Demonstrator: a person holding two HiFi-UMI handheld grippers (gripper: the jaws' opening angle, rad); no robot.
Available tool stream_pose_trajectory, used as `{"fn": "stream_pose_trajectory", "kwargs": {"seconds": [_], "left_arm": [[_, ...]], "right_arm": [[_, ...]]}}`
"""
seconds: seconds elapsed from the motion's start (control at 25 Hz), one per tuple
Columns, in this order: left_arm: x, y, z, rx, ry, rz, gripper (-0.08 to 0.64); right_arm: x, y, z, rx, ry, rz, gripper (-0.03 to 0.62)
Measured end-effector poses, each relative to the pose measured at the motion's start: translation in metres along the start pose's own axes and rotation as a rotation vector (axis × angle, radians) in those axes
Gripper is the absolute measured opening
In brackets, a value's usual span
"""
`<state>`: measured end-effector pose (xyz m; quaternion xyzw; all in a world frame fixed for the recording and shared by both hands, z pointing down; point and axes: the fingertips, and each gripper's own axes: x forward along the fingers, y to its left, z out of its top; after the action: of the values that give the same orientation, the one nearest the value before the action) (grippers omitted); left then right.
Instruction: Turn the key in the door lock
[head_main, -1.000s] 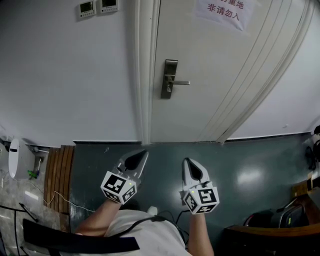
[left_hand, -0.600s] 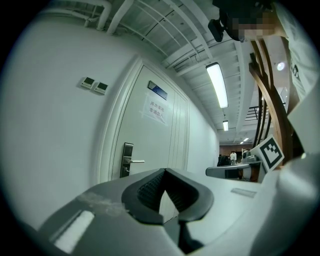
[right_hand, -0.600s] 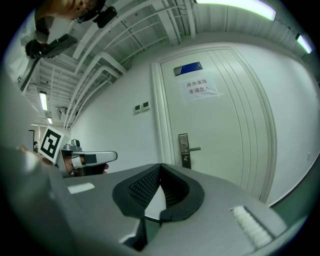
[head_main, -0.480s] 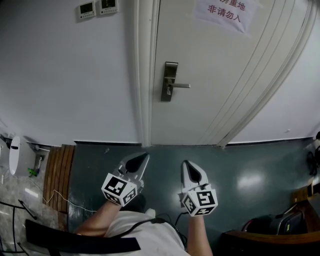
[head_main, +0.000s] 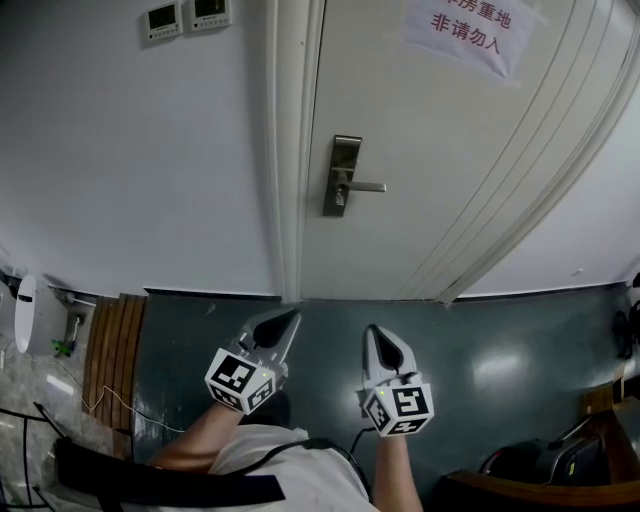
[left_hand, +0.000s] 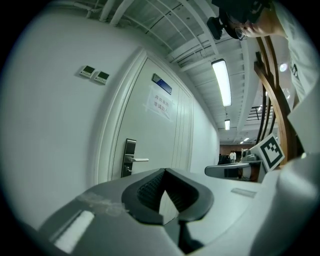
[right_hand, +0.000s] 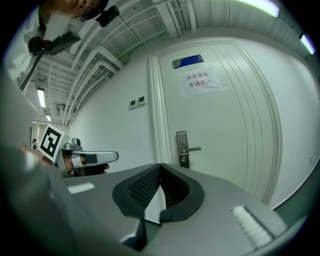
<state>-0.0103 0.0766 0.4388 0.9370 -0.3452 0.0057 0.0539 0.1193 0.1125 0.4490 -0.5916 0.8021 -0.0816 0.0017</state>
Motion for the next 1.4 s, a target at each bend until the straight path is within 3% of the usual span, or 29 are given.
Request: {"fn": "stream_pose_trajectory", "kwargs": {"seconds": [0.72, 1.4], "left_arm": [[0.120, 0.122, 0.030, -0.038, 0.006, -0.119, 0.006], [0.180, 0.218, 0.031, -0.077, 0.021, -0.167, 0.005]], "right_arm": [[0.152, -0.042, 0.035, -0.015, 0.035, -0.096, 0.009], [0.271, -0.054, 0.045, -0.022, 0.057, -0.130, 0.009]]}}
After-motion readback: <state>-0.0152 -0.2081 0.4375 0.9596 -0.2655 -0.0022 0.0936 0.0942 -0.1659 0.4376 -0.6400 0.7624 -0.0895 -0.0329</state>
